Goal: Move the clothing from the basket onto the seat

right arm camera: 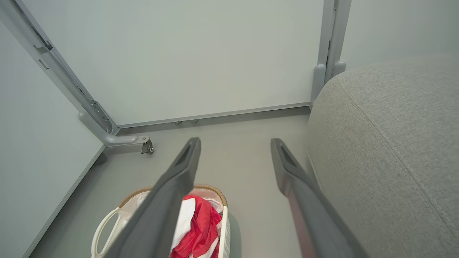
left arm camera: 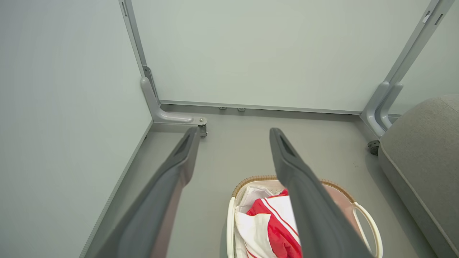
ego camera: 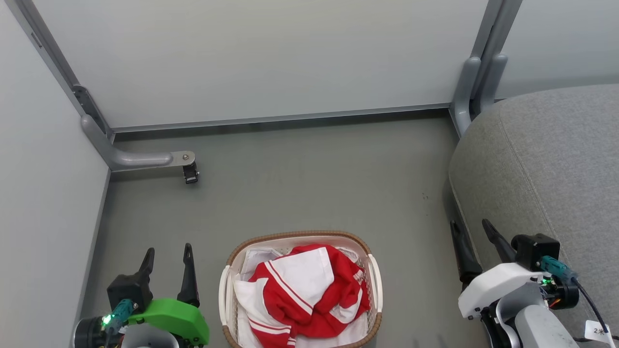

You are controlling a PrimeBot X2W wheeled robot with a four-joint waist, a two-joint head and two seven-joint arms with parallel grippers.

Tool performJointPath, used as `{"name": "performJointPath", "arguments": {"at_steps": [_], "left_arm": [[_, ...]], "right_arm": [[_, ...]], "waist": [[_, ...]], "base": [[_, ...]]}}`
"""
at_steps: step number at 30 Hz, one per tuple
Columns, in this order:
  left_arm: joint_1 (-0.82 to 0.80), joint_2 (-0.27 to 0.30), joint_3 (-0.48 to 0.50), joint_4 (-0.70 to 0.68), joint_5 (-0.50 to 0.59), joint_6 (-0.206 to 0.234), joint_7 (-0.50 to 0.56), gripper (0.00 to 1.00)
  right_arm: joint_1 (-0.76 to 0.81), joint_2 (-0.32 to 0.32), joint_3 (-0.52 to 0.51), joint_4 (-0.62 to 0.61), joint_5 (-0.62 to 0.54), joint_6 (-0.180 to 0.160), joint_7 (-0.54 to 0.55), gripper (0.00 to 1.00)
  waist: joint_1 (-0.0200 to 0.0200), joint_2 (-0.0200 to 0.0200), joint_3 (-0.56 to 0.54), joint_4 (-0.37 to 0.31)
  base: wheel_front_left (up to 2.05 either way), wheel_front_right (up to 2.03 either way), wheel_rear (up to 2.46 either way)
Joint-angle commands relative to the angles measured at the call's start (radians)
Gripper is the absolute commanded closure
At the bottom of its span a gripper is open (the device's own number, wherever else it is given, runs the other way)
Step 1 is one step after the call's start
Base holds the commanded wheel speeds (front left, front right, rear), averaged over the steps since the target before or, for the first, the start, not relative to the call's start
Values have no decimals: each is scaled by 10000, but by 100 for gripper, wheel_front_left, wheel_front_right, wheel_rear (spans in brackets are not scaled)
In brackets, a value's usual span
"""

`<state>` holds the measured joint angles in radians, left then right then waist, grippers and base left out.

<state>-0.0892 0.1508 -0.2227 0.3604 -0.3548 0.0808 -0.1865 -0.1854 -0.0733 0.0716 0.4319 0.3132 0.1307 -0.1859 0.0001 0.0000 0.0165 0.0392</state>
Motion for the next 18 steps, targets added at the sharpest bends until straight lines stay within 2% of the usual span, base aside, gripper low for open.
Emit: {"name": "performJointPath", "arguments": {"at_steps": [1,8,18], "left_arm": [[115,26,79,-96,271,82,-102,0],[338,-122,317,-291,800,50,-247,0],[631,-389,747,-449,1643,-254,-452,0]], "right_arm": [[-109,6,-81,-50,-272,0,-105,0],[29,102,-345,-117,-962,-1,-254,0],[236,197,-869,12,-1826,-1,-464,0]], "waist": [[-1,0,3,3],[-1,0,17,37],[-1,0,16,96]], "base": [[0,0,0],[0,0,0],[0,0,0]]}}
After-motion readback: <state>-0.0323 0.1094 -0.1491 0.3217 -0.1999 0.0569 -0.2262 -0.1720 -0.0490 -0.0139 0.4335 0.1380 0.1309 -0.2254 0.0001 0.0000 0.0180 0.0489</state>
